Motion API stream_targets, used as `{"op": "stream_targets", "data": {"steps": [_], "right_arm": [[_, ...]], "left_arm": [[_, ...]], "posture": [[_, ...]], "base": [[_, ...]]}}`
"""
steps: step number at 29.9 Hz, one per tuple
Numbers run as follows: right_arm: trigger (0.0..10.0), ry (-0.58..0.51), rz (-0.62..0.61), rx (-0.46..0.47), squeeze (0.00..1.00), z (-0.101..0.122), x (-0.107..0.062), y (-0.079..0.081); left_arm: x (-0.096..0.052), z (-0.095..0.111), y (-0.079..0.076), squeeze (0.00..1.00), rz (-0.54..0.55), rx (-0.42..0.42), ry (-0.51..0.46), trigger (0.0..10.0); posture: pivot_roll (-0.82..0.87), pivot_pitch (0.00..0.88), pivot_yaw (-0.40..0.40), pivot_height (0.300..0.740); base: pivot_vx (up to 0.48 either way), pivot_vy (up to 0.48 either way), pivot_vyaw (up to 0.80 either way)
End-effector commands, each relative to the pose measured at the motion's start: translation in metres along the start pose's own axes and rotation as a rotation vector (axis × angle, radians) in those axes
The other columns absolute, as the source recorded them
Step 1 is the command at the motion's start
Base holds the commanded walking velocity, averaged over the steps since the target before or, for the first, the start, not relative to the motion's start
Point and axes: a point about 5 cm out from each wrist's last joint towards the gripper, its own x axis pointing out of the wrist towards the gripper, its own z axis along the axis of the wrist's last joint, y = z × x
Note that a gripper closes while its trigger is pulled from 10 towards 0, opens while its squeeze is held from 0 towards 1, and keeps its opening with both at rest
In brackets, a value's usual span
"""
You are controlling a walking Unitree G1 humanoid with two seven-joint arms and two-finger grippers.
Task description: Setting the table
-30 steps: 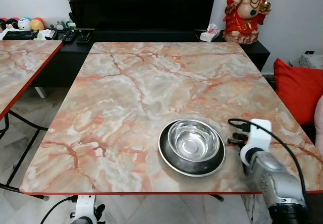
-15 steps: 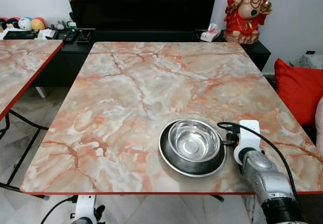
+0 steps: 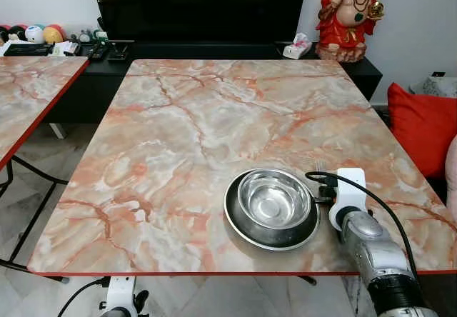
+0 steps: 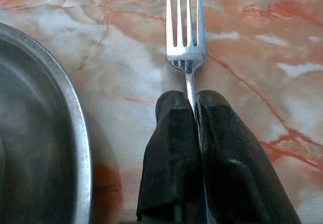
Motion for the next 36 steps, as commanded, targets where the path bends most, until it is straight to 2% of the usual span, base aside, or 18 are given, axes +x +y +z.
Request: {"op": "stream_targets", "data": {"steps": [1,5,36], "right_arm": [[10.0,-0.014,0.003,-0.010,0.00,0.0054,0.0018,-0.0003],[10.0,-0.002,0.019,-0.047,0.00,0.0018,0.0022,0.0019],[10.0,0.006,0.017,-0.034,0.00,0.0012,0.0043,0.0037]], "left_arm": [[-0.0004,-0.0026,-0.0007,0.00,-0.004,0.001,0.011,10.0],[-0.0004,-0.0026,-0.0008,0.00,-0.005,0.001,0.011,10.0],[-0.0004,-0.0023,-0.0010,0.00,-0.005,0.002,0.009,10.0]], "posture": [[0.08,0.000,-0.024,0.728],[0.08,0.000,-0.024,0.728],[0.08,0.000,-0.024,0.728]], "base": [[0.000,0.000,0.00],[0.000,0.000,0.00],[0.000,0.000,0.00]]}}
